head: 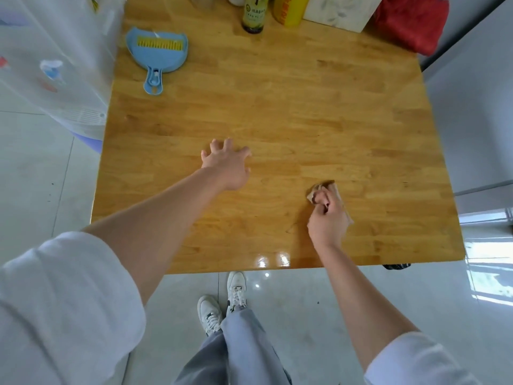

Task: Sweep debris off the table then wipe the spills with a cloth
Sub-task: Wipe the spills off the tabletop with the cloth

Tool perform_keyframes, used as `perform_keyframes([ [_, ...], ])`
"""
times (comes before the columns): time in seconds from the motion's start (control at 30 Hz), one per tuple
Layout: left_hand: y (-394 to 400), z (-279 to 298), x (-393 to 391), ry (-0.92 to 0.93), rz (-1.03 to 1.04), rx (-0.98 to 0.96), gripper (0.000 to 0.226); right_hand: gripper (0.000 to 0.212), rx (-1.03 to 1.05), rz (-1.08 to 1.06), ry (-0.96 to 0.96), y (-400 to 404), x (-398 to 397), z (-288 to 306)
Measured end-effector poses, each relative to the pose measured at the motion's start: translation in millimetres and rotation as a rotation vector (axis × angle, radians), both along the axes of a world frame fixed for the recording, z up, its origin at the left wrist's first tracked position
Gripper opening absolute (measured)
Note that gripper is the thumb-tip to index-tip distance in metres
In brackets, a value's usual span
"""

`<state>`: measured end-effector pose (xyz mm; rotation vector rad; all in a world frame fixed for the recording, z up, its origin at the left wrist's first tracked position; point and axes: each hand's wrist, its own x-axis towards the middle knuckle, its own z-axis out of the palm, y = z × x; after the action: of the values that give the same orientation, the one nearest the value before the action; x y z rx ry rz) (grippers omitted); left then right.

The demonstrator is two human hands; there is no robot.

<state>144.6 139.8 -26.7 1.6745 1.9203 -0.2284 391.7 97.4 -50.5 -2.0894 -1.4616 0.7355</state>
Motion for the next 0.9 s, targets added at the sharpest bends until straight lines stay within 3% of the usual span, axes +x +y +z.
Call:
perform_keyframes([
  [0.03,4,2,-4,-0.018,-0.010,-0.040,0.049,0.039,0.064,0.076,-0.034,-5,-24,-3],
  [0.1,11,7,-15,-0.033,-0.050,-0.117,0.055,0.038,0.111,0.467,0.050,-37,-83,-8],
  [0.17,14,12,-31,-0.086,-0.074,-0.138,0.059,0.039,0.021,0.950,0.101,-81,-124,-15],
  [0.23,8,12,-49,-0.162,-0.015,-0.071,0.055,0.038,-0.059,1.204,0.166,-97,-124,-17],
  [0.33,-9,9,-89,-0.110,0.058,0.049,0.048,0.034,-0.095,0.983,0.148,-40,-78,-11],
  [0.43,-32,6,-129,-0.011,0.107,0.040,0.050,0.038,-0.062,0.345,0.206,31,-39,-4],
  [0.5,-48,4,-148,0.011,0.146,0.013,0.054,0.044,-0.084,0.131,0.146,46,-58,-2],
  [0.57,-56,3,-159,0.016,0.130,-0.039,0.063,0.045,0.051,0.240,0.060,22,-109,-5],
  [0.63,-49,6,-166,0.018,0.074,-0.098,0.072,0.038,0.199,0.614,0.070,-29,-167,-11],
  [0.7,-41,11,-171,-0.005,0.032,-0.150,0.074,0.035,0.135,1.039,0.051,-89,-204,-19],
  [0.77,-42,12,-178,-0.018,0.026,-0.151,0.075,0.039,0.000,1.291,0.112,-118,-212,-23],
  [0.83,-48,11,-187,-0.041,0.000,-0.133,0.075,0.039,-0.040,1.278,0.132,-107,-195,-18],
  [0.9,-51,10,-188,-0.039,-0.035,-0.119,0.074,0.033,-0.023,1.000,0.074,-71,-163,-12],
])
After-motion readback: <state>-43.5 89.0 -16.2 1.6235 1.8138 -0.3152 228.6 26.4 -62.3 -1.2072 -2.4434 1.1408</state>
